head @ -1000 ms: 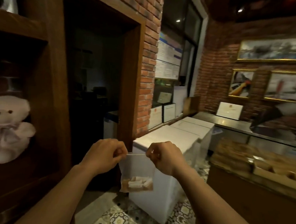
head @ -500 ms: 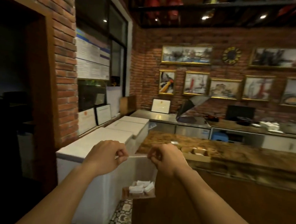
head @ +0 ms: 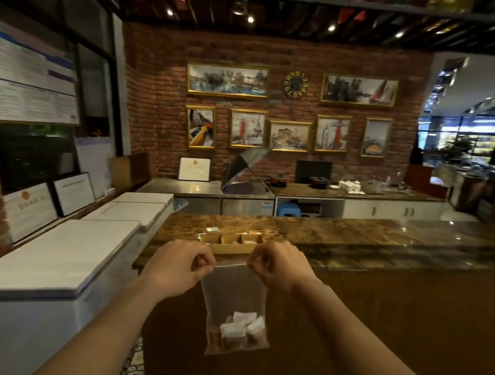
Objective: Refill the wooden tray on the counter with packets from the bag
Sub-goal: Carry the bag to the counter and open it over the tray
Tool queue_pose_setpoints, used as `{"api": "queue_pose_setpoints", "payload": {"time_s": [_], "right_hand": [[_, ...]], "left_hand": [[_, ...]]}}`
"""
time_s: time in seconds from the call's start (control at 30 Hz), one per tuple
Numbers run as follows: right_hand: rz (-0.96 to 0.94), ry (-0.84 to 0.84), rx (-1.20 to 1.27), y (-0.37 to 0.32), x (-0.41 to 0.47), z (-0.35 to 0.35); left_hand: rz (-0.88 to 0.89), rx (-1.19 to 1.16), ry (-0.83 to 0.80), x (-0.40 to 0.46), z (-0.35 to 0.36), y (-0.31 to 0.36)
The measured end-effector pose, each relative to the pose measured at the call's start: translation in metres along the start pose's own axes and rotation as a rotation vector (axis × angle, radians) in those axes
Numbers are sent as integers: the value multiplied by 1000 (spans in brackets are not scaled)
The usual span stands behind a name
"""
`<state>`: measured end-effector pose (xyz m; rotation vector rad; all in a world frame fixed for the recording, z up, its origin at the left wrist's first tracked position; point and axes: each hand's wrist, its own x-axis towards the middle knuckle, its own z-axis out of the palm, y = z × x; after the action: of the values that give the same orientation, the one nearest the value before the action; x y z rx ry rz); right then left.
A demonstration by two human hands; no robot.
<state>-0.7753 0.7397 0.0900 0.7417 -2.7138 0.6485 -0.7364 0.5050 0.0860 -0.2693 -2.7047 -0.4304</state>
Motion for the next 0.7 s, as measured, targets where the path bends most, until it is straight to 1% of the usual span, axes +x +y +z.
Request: {"api": "queue_pose_setpoints", "payload": {"time_s": [0.27, 0.7], "right_hand": [[53, 16, -34, 18, -5, 0], [0, 62, -42, 29, 6, 8]], "left_hand": [[80, -36, -30, 13, 19, 4], [80, -52, -27, 29, 26, -2]]}}
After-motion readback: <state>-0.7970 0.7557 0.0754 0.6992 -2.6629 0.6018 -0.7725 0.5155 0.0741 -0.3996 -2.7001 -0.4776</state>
